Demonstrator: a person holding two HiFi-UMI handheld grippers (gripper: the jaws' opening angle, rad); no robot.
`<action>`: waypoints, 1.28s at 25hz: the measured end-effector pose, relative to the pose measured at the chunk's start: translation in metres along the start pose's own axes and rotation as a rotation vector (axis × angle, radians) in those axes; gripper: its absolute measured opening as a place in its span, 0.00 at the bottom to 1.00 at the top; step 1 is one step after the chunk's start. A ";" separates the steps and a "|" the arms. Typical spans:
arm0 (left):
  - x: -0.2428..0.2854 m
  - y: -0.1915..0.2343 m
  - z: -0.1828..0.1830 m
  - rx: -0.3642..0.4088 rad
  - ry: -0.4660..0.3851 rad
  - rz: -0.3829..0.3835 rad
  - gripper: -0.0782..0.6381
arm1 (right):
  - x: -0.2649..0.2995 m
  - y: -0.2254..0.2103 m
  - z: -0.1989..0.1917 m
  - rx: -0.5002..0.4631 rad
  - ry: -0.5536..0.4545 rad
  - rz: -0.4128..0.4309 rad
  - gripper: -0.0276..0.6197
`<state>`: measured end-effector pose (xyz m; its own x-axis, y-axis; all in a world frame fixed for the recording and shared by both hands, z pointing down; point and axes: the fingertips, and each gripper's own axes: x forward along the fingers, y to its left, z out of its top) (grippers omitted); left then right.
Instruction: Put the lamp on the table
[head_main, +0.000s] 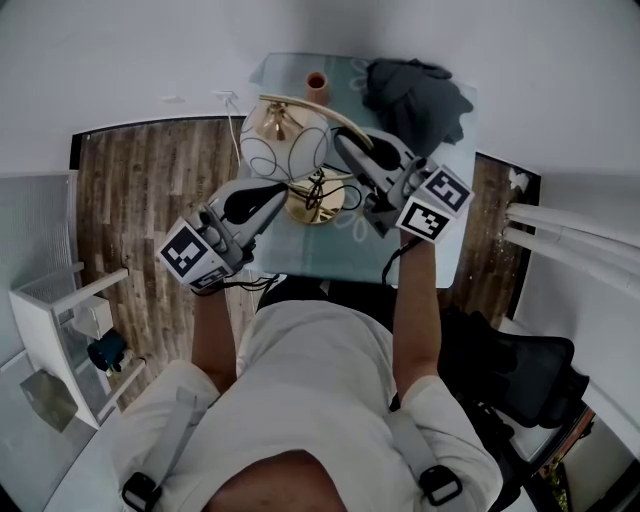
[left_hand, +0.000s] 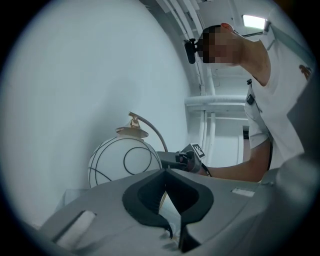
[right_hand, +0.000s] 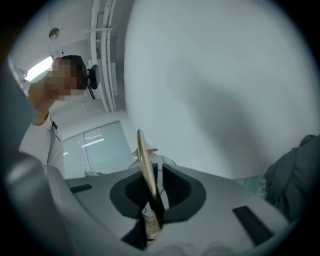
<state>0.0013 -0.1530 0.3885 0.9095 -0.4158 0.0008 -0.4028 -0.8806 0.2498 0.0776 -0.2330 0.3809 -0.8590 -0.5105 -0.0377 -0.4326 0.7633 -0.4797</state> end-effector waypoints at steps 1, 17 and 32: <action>-0.001 -0.002 0.001 0.000 0.001 0.000 0.11 | -0.001 0.002 -0.001 -0.002 0.000 0.000 0.10; -0.015 -0.034 0.005 -0.012 0.033 -0.030 0.11 | -0.012 0.036 -0.022 -0.067 0.043 0.023 0.14; -0.038 -0.067 0.013 -0.027 0.035 -0.072 0.11 | -0.019 0.078 -0.038 -0.136 0.066 0.045 0.17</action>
<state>-0.0074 -0.0810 0.3596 0.9393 -0.3428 0.0151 -0.3333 -0.9013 0.2767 0.0497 -0.1489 0.3778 -0.8927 -0.4507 0.0034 -0.4223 0.8337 -0.3558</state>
